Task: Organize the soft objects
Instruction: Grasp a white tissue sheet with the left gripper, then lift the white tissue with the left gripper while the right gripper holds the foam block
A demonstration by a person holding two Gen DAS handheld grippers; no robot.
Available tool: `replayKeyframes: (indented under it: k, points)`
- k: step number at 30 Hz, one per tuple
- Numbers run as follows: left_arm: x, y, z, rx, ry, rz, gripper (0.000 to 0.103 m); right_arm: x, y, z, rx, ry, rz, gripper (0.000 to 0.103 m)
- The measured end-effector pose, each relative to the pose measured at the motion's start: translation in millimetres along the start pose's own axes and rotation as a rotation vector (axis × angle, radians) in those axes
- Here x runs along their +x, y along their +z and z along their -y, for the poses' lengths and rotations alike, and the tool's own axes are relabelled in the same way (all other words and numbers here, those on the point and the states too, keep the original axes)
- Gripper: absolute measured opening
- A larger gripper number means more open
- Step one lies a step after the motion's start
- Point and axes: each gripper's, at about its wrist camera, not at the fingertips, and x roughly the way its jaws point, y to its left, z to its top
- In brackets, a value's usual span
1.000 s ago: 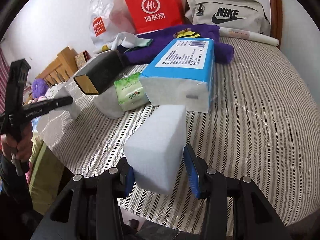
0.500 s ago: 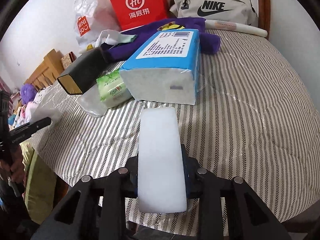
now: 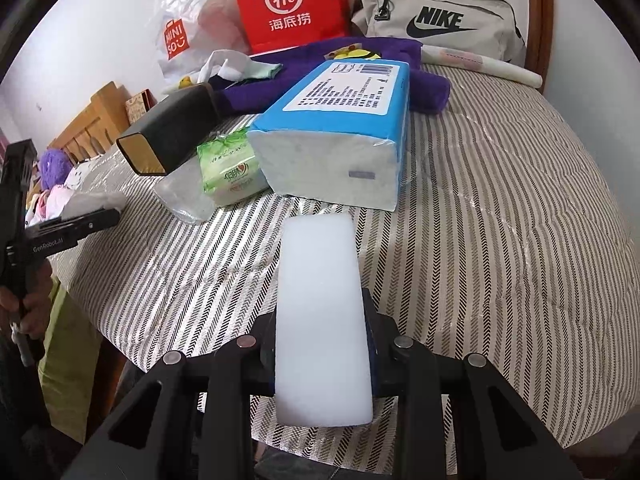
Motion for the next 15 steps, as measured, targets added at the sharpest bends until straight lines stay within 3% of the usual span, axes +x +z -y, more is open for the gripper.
replayKeyframes:
  k: [3, 11, 13, 15]
  points:
    - [-1, -2, -7, -0.022, 0.032, 0.007, 0.06, 0, 0, 2, 0.006, 0.009, -0.001, 0.03]
    - [8, 13, -15, -0.064, 0.026, 0.052, 0.06, -1, 0, 0, -0.005, 0.005, 0.0, 0.03]
    - [13, 14, -12, -0.051, 0.004, 0.049, 0.042, -1, 0, 1, -0.002, 0.009, 0.0, 0.03]
    - [14, 15, -7, -0.025, 0.011, 0.054, 0.036, -2, 0, 1, -0.001, 0.01, 0.0, 0.03]
